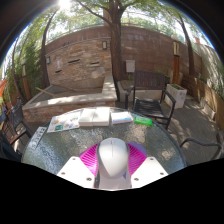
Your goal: Arrange mouse
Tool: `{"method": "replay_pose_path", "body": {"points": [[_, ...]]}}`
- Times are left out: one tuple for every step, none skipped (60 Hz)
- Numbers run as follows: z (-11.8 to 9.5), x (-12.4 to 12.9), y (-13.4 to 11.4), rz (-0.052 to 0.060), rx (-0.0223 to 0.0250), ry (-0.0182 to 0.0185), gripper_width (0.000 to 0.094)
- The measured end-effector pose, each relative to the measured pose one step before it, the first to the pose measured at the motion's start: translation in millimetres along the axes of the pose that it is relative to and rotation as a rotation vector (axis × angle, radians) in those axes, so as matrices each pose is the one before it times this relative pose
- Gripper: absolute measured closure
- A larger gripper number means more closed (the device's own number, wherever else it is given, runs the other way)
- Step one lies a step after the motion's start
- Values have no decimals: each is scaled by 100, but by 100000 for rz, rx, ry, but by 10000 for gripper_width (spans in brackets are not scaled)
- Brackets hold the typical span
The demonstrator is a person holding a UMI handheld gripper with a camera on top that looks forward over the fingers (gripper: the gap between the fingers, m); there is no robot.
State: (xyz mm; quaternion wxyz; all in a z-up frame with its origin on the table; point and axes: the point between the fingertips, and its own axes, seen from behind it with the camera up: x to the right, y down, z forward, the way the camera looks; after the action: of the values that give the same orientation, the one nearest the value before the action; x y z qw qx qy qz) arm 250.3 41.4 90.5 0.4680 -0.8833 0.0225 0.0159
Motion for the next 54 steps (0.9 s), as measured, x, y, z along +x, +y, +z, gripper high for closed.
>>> {"method": "replay_pose_path", "body": {"points": [[484, 246, 549, 427, -2433, -154, 578], [764, 189, 874, 191, -2609, -25, 579], [654, 187, 814, 57, -2306, 96, 578], [385, 262, 580, 9, -1770, 92, 576], [516, 160, 580, -172, -1310, 140, 576], [429, 135, 584, -343, -1152, 104, 573], [1524, -207, 1354, -346, -784, 272, 548], [431, 62, 354, -178, -516, -6, 540], [375, 22, 396, -73, -515, -179, 530], [274, -27, 328, 12, -438, -284, 520], [226, -22, 327, -23, -511, -381, 509], [519, 10, 392, -62, -1260, -306, 493], [-7, -69, 556, 11, -862, -235, 477], [119, -33, 316, 69, -813, -286, 460], [-129, -36, -105, -367, 1019, -7, 448], [-69, -28, -231, -460, 1277, -215, 436], [-78, -79, -50, -423, 305, -222, 423], [-68, -45, 59, -384, -355, 10, 413], [-133, 53, 113, -352, -525, 232, 395], [158, 158, -309, -104, -1105, 62, 358], [-133, -25, 93, -202, -325, 348, 304], [-211, 5, 9, -223, -183, 354, 238], [-263, -12, 20, -257, -127, 319, 171], [-333, -9, -42, -194, -99, 287, 109], [-360, 92, -76, -84, -11, 723, 73], [-409, 99, -151, 17, 236, 832, 88], [-441, 110, -402, -153, 263, 529, 101], [-375, 69, -278, 36, 119, 702, 106], [-539, 81, -233, -122, 337, 893, 105], [-558, 20, -259, -238, 393, 644, 101], [-580, 46, -260, -310, 482, 610, 101], [-632, -6, -272, -290, 435, 634, 97], [-648, -20, -249, -286, 310, 511, 91], [-432, 57, -316, -290, 126, 364, 92], [-860, -80, -150, -74, 177, 531, 93], [-772, -38, -187, 123, 264, 483, 93], [-809, -55, -182, 283, 365, 455, 95], [-841, -76, -224, 296, 435, 335, 93], [-866, -82, -240, 223, 491, 285, 95], [-866, -98, -267, 193, 521, 347, 96], [-712, -5, -266, 126, 482, 429, 96], [-949, 16, -262, 235, 394, 595, 93], [-908, -8, -184, 213, 385, 618, 94], [-864, -27, -146, 131, 298, 537, 91], [-926, -39, -175, 89, 464, 430, 92], [-908, -54, -185, 169, 671, 395, 91], [-944, -32, -191, 132, 678, 441, 91], [-1012, -4, -56, 146, 545, 572, 94], [-883, 36, -69, -66, 316, 718, 96], [-866, -13, -61, -50, 373, 539, 97], [-854, -20, -48, -45, 495, 427, 98], [-879, -17, -19, -89, 508, 403, 95], [-812, 18, 26, -148, 344, 547, 96], [-1127, 20, 31, -166, 236, 644, 95]]}}
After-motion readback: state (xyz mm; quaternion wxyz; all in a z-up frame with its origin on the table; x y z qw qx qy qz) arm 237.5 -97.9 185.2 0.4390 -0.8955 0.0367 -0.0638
